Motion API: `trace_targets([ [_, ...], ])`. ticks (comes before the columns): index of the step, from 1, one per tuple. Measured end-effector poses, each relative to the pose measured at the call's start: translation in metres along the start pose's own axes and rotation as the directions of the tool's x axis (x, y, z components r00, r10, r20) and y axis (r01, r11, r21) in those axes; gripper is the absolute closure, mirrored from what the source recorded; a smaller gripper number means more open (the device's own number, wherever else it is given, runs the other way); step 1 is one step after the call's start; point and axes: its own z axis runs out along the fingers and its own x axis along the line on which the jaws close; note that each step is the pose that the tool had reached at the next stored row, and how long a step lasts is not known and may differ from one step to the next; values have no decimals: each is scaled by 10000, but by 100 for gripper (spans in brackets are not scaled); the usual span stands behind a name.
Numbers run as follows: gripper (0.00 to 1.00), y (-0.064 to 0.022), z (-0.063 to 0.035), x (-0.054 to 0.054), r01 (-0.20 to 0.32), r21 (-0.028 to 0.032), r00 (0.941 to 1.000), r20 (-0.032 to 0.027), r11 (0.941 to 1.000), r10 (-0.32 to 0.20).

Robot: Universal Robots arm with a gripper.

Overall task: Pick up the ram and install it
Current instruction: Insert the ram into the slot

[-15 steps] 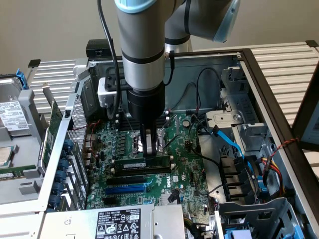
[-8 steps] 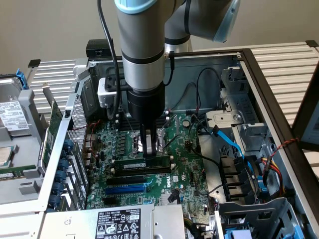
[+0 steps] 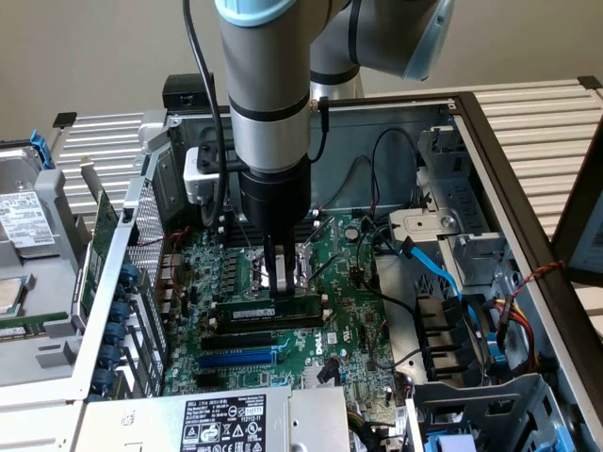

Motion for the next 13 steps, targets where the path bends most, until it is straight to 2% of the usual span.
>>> trace_targets([
  [10,86,0,6,0,-1,108,10000,0,9999,1],
  [13,86,1,7,-1,-1,116,10000,0,9999,1],
])
